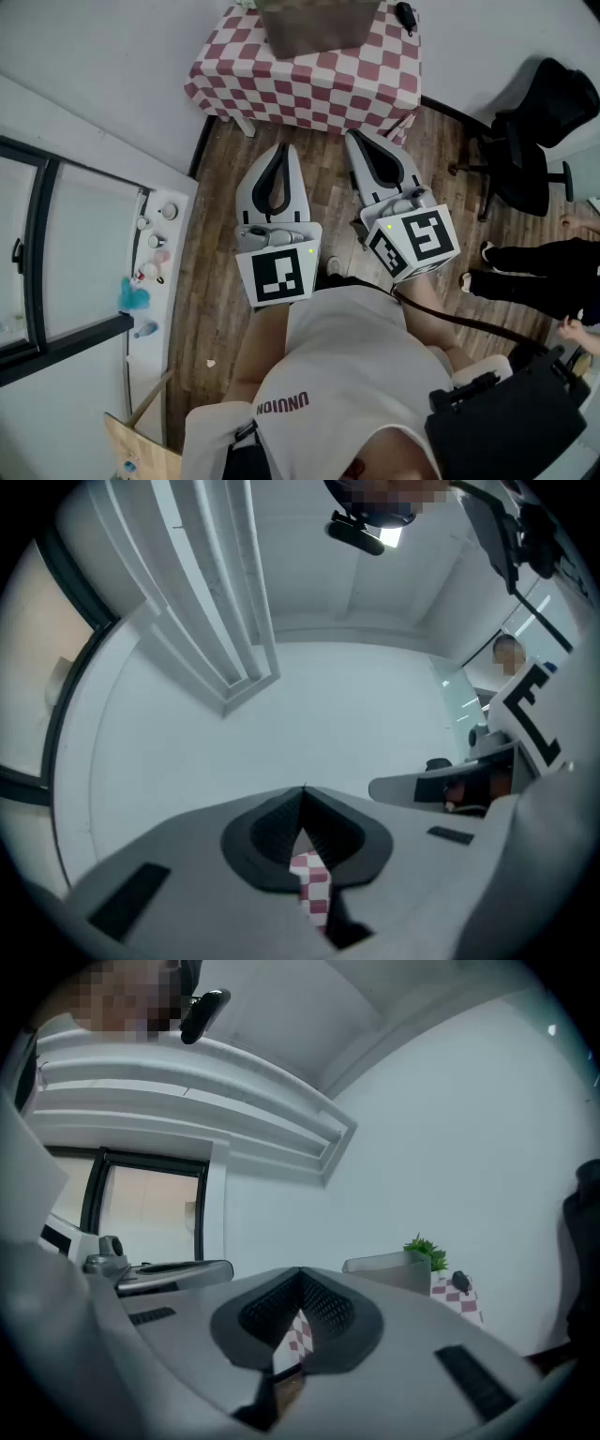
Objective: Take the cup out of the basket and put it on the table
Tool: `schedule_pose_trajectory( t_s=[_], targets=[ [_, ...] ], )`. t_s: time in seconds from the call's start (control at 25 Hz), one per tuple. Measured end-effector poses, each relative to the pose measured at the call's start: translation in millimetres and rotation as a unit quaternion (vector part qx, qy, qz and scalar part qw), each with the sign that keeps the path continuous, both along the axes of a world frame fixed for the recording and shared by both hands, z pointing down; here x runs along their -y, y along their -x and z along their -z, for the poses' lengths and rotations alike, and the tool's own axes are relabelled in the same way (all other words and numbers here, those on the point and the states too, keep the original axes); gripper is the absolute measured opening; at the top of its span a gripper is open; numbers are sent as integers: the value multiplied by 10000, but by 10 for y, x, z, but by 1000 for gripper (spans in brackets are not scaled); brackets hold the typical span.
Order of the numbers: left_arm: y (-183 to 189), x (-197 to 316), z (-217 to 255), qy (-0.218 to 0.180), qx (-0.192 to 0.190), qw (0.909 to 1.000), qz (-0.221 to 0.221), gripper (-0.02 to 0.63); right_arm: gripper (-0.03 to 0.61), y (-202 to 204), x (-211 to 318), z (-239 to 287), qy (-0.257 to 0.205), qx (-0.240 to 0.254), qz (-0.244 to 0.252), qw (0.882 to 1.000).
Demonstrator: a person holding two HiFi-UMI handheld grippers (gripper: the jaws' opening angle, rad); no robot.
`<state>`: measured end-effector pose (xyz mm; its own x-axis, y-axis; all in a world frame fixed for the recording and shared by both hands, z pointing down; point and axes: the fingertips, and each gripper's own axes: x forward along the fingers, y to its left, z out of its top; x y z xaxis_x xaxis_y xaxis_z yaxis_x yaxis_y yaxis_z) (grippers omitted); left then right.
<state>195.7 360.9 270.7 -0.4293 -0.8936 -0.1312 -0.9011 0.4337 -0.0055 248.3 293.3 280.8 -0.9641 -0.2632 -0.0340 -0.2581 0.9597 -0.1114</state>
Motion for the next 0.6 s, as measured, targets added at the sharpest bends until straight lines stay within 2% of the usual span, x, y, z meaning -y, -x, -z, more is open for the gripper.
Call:
schedule_pose_trajectory(
  t_s=[0.36,0.6],
  targets=[
    [175,-21,-10,-14,55,10000,-43,12,17,209,-59,-22,-32,-12,44,10000],
    [259,-62,-34,-35,-82,9999,-106,12,18,276,-82,-40,69,15,-10,10000]
  ],
)
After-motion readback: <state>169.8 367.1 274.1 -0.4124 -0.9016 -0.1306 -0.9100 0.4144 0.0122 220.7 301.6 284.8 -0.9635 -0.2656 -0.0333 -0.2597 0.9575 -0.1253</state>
